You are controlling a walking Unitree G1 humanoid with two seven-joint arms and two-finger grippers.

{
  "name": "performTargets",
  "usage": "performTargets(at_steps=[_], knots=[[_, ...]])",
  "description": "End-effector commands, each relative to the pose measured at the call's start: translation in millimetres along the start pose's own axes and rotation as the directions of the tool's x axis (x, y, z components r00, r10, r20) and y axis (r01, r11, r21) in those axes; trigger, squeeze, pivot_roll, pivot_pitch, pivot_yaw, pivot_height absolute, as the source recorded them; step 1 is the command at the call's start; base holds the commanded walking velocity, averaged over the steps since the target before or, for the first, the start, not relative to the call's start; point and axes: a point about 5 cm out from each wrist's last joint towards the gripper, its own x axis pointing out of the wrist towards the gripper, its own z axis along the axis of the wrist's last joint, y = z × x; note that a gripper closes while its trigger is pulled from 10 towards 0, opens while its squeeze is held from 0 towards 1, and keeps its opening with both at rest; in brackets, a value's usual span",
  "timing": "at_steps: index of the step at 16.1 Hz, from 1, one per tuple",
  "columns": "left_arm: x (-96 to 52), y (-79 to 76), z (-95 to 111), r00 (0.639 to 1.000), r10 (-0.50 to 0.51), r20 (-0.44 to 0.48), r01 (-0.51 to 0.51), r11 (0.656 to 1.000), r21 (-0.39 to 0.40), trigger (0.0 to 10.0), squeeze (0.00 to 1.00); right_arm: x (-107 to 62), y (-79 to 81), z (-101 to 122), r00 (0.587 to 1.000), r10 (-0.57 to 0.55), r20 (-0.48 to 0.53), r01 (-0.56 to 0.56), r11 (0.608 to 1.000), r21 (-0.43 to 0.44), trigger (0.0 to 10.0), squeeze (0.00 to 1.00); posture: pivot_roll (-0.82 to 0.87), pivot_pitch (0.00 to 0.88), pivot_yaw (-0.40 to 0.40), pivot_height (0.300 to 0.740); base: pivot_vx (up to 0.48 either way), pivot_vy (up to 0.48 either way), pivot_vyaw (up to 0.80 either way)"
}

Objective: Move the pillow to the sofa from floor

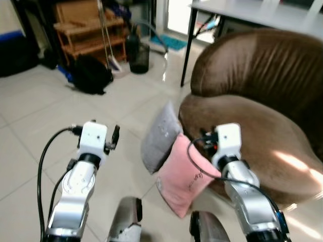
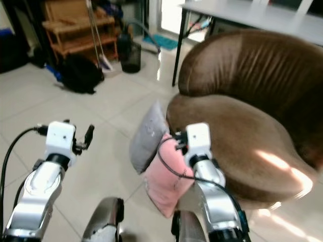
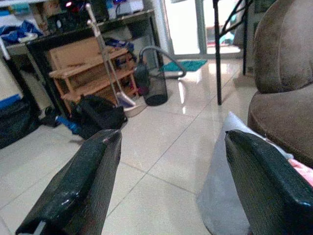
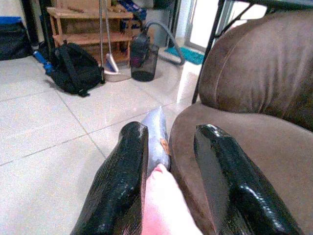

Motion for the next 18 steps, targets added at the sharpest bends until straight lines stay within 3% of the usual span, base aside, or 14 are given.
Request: performTargets(at_steps=[1,14,18], knots=[[3.7,-3.4,9.7,0.999,-0.027,0.046,0.028,1.000,-0.010,10.0,0.00,-0.5,-7.6,1.3,1.000,-0.028,-0.001,0.028,0.999,-0.031,10.0,0.00,-0.01,0.037,-0.023,0.627,0.000,0.000,0.00],[5.1,-2.5,9.2,0.998,-0.045,0.052,0.046,0.999,-0.027,10.0,0.00,3.8,-10.2,0.3,0.999,-0.038,-0.006,0.037,0.997,-0.062,10.0,0.00,-0.01,0.044,-0.026,0.627,0.305,0.000,0.00],[6.4,-2.2,9.6,0.997,-0.046,0.054,0.047,0.999,-0.025,10.0,0.00,3.8,-9.6,0.8,0.999,-0.034,0.003,0.034,0.997,-0.066,10.0,0.00,-0.01,0.043,-0.025,0.627,0.336,0.000,-0.40]])
